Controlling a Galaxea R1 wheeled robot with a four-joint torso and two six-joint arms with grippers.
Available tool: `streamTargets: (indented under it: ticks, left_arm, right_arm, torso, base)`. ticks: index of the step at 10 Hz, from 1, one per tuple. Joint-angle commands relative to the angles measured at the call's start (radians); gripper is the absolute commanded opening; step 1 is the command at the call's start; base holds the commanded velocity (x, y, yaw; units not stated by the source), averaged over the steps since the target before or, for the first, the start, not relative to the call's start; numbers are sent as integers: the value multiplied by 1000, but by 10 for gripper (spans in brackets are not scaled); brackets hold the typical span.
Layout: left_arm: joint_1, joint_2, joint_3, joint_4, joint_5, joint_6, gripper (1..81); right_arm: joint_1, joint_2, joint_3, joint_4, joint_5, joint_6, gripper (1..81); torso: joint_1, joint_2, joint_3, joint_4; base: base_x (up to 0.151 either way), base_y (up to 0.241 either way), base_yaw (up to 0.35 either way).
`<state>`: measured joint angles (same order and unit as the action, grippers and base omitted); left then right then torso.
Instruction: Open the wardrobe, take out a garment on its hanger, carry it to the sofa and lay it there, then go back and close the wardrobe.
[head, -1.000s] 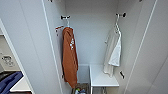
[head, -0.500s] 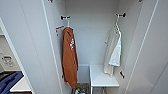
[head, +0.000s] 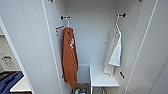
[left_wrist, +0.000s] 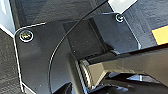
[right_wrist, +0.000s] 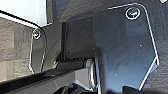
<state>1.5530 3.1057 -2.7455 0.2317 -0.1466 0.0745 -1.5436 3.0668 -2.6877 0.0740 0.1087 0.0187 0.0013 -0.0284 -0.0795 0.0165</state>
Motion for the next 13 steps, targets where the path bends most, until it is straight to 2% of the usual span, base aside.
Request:
streamTargets:
  ticks: [1, 13]
  left_arm:
    - [-26, 5, 4, -8, 47, 1, 811]
    - [-23, 4, 4, -8, 44, 1, 811]
  right_arm:
    - [36, 14, 6, 7, -52, -6, 811]
    - [36, 20, 6, 0, -50, -10, 811]
  torso:
    - [0, 0, 0, 0]
    - [-1, -1, 1, 0]
  base:
    - [0, 0, 0]
    - [95, 0, 0]
